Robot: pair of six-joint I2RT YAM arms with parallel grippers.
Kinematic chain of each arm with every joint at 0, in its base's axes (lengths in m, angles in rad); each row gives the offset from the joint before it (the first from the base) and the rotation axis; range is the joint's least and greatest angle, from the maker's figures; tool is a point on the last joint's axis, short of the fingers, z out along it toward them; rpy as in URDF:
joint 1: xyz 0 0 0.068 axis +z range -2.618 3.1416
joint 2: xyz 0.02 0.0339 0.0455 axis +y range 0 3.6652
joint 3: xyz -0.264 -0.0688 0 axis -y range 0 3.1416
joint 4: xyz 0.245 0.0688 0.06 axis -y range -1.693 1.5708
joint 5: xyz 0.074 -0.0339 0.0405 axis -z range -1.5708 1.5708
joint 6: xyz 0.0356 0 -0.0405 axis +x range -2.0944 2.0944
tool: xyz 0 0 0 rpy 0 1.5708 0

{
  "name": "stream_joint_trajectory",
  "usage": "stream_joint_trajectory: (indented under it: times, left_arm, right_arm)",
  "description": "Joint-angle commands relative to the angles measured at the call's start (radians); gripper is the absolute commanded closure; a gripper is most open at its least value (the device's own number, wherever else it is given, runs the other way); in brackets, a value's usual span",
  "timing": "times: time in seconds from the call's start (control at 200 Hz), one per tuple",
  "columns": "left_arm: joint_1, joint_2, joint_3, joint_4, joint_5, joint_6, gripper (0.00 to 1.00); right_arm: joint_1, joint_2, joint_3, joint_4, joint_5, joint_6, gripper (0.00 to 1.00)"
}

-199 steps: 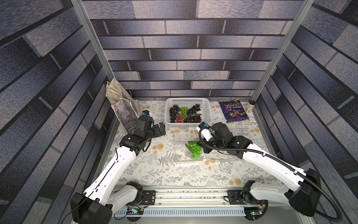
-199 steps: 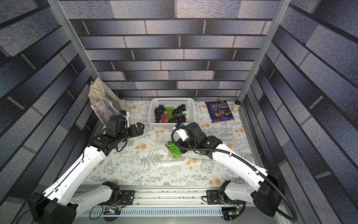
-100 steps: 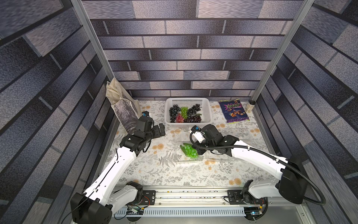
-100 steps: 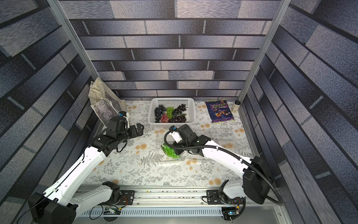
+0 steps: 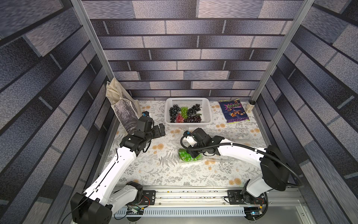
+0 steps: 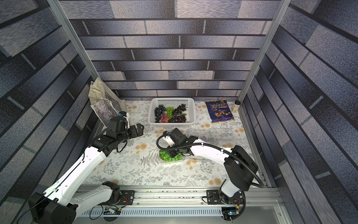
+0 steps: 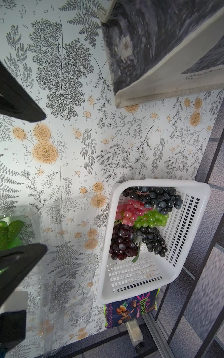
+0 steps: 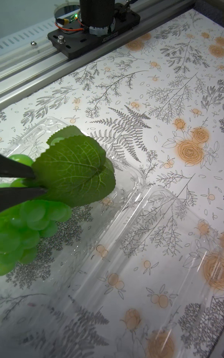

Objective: Pack grapes into containers
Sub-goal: Place the grape into the packing box.

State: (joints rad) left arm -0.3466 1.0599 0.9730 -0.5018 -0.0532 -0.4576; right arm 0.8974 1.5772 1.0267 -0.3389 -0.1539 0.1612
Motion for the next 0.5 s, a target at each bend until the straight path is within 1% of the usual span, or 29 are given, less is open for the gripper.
stream_joint_trajectory:
  times: [0.0,0.055,0.2,0.321,0.386,0.496]
  left_arm:
    - [-0.002,-0.005,-0.009,0.011,-0.003,0.0,0.0]
    - [-0.005,0.0,-0.005,0.01,0.006,0.003,0.0]
    - [-0.011,0.008,0.006,-0.005,0.018,0.017,0.0]
    - [-0.034,0.011,0.009,-0.02,0.011,0.026,0.0]
    - [-0.053,0.013,0.009,-0.027,0.003,0.031,0.0]
    - [-0.073,0.017,0.012,-0.045,-0.027,0.034,0.0]
  right_arm:
    - [0.009,0.005,0.023,0.016,0.017,0.014,0.73]
    - [0.01,-0.005,0.022,0.011,0.015,0.019,0.65]
    - [0.009,-0.076,0.016,0.007,0.01,0.037,0.54]
    - [0.009,-0.125,0.017,-0.031,0.046,0.046,0.52]
    - [0.011,-0.134,0.019,-0.067,0.031,0.048,0.53]
    - [0.019,-0.129,-0.008,-0.072,-0.005,0.063,0.57]
